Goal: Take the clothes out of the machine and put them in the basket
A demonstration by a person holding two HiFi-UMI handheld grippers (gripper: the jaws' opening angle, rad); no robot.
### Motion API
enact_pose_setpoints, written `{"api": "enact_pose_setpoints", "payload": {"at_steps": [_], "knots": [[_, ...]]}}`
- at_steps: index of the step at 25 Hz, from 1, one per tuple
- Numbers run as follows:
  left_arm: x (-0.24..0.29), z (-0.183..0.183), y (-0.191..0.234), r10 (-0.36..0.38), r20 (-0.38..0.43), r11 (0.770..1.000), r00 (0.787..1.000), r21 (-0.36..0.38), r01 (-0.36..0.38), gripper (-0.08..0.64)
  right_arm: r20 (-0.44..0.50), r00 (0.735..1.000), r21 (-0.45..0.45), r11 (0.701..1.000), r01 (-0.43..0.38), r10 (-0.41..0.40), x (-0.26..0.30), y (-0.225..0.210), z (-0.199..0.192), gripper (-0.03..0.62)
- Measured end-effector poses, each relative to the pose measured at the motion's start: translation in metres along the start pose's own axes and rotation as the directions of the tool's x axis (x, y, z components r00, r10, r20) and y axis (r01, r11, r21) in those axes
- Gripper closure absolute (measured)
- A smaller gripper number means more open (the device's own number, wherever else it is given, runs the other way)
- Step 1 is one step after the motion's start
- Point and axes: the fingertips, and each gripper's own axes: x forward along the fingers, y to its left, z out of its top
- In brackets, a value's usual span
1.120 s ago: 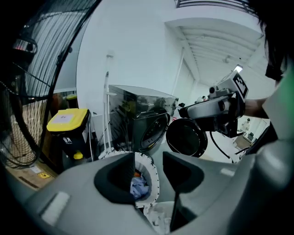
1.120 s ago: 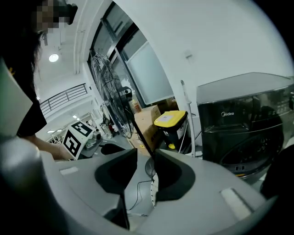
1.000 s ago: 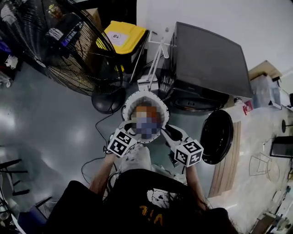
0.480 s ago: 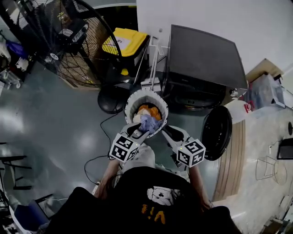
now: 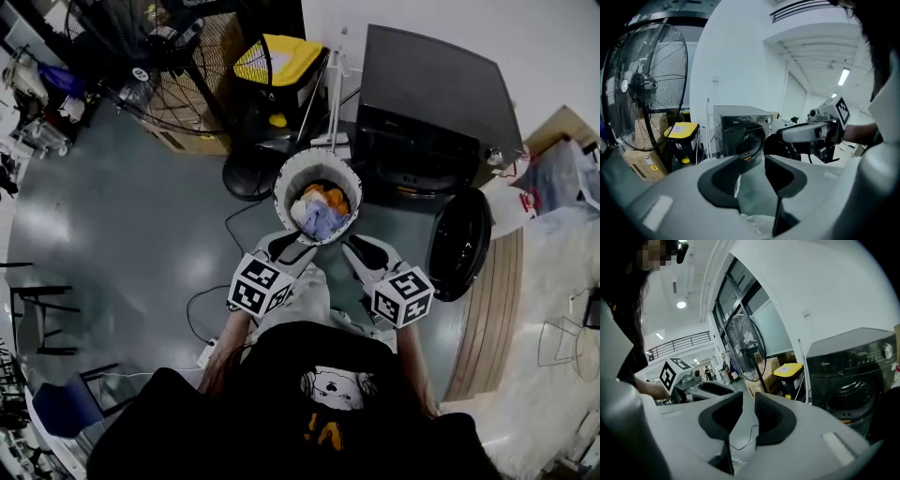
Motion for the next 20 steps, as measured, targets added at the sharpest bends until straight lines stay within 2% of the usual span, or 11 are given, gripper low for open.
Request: {"api": "enact_pose_setpoints", "payload": {"at_steps": [4, 8, 12, 20], "knots": [[-0.014, -0.004, -0.02, -0.003, 0.029, 1.0, 1.0, -0.009, 0.003, 0.389, 0.018, 1.0, -0.018, 1.0, -0.006, 0.006, -0.012, 0.01, -0.005, 0.517], [-0.025, -0.002, -0.037, -0.007, 0.057, 1.0, 0.998, 0.003, 0.006, 0.526, 0.042, 0.999, -0.022, 1.0, -0.007, 0.008, -0.021, 0.017, -0.005, 0.54], [-0.031, 0.001, -0.047, -0.006, 0.05, 0.999, 0.999, 0.034, 0.004, 0.543, 0.066, 0.998, -0.028, 1.0, 0.002, 0.0, -0.028, 0.022, -0.002, 0.577], [-0.037, 0.01, -0.071, -0.02, 0.066, 0.998, 0.998, 0.06, 0.016, 0.56, 0.079, 0.997, -0.041, 0.999, 0.003, 0.0, -0.043, 0.023, 0.001, 0.577]]}}
